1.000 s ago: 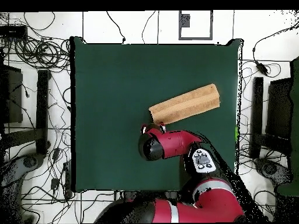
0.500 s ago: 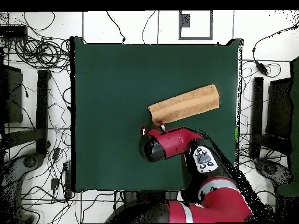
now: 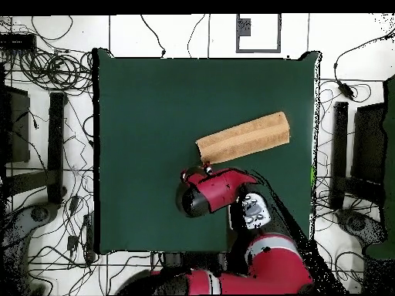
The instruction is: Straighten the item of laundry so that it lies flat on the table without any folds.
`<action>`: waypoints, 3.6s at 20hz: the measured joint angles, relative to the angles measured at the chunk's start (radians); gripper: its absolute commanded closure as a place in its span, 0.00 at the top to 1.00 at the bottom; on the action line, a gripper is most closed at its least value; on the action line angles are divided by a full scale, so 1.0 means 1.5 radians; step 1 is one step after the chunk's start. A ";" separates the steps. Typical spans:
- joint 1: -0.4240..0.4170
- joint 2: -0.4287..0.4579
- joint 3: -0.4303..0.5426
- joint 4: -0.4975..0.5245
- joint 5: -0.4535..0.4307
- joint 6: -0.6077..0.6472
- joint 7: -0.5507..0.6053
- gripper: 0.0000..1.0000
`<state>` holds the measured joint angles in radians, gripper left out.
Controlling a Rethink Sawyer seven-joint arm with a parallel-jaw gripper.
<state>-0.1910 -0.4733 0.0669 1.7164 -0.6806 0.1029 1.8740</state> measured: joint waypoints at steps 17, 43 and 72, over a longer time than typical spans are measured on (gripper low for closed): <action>0.204 -0.003 -0.154 0.009 0.142 0.000 0.001 1.00; 0.078 -0.014 -0.108 0.063 0.192 0.002 0.001 1.00; 0.004 -0.026 -0.045 -0.018 0.259 0.240 0.001 1.00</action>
<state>-0.1844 -0.5124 -0.0012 1.6895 -0.2915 0.4631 1.8761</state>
